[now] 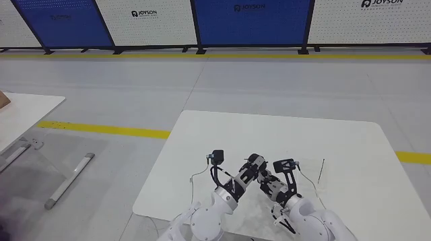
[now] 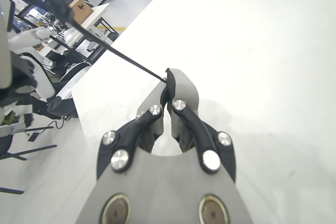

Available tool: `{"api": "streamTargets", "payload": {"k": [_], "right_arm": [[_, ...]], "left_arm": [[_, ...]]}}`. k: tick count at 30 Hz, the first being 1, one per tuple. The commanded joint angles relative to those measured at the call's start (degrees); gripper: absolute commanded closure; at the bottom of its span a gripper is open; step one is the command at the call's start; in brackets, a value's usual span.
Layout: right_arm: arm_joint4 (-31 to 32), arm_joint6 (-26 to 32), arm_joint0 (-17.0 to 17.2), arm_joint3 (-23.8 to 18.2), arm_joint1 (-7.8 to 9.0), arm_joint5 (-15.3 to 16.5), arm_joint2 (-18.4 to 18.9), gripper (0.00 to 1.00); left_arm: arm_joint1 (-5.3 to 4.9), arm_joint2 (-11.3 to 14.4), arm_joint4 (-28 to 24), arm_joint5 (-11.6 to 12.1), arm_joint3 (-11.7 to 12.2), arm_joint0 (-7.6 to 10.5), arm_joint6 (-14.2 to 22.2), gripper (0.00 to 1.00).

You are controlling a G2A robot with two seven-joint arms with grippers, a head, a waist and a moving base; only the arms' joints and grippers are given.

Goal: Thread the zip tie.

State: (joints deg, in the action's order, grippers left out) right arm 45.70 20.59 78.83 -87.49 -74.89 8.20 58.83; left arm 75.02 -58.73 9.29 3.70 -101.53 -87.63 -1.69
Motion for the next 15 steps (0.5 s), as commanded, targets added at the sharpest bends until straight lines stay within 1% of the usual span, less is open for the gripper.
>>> {"api": "streamTargets", "payload": {"k": [1, 3, 4, 5, 8, 11, 14, 15], "right_arm": [[0.1, -0.1, 0.0, -0.1, 0.02, 0.0, 0.0, 1.0], [-0.3, -0.7, 0.2, -0.3, 0.02, 0.0, 0.2, 1.0], [-0.5, -1.0, 0.4, -0.5, 0.03, 0.0, 0.3, 0.6], [-0.6, -1.5, 0.6, -0.9, 0.06, 0.1, 0.5, 0.0], [-1.3, -3.2, 1.5, -2.0, 0.16, -0.3, 1.4, 0.0], [-2.2, -4.4, 2.8, -3.6, 0.46, 0.0, 3.2, 0.0], [-3.0, -6.2, 4.7, -5.9, 0.92, 0.1, 5.9, 0.0], [-4.3, -7.1, 5.8, -7.2, 1.09, 0.4, 7.2, 0.0]], "left_arm": [[-0.01, 0.0, 0.1, 0.0, -0.1, -0.07, -0.1, 1.0], [-0.02, 0.0, 0.4, -0.1, 0.0, -0.13, -0.3, 1.0], [-0.03, 0.0, 0.9, -0.3, 0.0, -0.13, -0.7, 1.0], [-0.04, -0.1, 2.4, -0.6, 0.3, -0.05, -1.8, 1.0], [0.08, 0.4, 2.6, -1.1, 0.9, -0.06, -2.5, 1.0], [0.03, -0.3, 1.6, -1.4, 1.4, 0.01, -2.2, 1.0], [-0.05, -1.2, 1.2, -1.4, 1.3, -0.2, -2.7, 1.0], [-0.08, -1.5, 1.0, -1.4, 1.2, -0.31, -2.9, 1.0]]}}
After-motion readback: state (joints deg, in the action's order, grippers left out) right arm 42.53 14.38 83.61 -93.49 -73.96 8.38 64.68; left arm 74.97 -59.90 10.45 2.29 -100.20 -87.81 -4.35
